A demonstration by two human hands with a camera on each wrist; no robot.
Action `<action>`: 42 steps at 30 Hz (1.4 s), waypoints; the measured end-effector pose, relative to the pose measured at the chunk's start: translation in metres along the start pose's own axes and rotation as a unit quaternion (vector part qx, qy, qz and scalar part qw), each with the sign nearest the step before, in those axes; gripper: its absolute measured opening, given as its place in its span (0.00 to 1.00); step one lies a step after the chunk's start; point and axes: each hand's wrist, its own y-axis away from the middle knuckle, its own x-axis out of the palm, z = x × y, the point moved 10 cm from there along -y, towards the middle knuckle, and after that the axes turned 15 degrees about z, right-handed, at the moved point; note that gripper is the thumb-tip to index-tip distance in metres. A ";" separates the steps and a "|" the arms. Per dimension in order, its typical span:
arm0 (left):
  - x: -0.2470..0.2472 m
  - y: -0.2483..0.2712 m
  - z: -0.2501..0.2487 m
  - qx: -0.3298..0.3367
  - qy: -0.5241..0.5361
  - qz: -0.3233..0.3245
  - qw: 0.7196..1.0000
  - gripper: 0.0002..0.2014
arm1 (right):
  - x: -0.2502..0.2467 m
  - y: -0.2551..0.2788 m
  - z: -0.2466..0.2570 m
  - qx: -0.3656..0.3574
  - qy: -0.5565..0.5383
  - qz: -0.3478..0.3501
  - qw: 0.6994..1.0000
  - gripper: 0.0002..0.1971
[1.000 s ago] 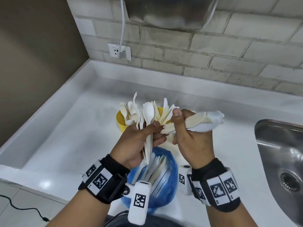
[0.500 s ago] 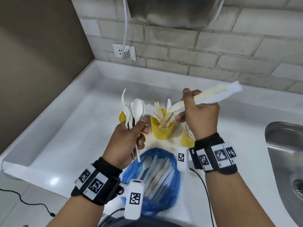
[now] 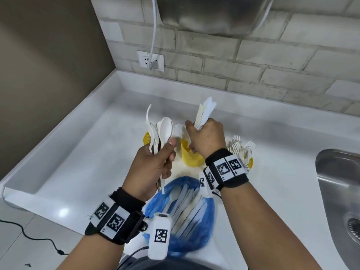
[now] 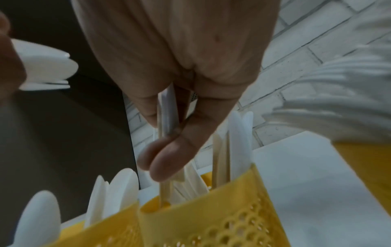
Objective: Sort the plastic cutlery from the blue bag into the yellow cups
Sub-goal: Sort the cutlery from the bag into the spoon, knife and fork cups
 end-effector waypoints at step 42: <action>0.042 0.008 -0.030 0.085 -0.199 0.086 0.972 0.06 | -0.078 0.123 0.097 -0.354 0.064 -0.079 0.930 0.04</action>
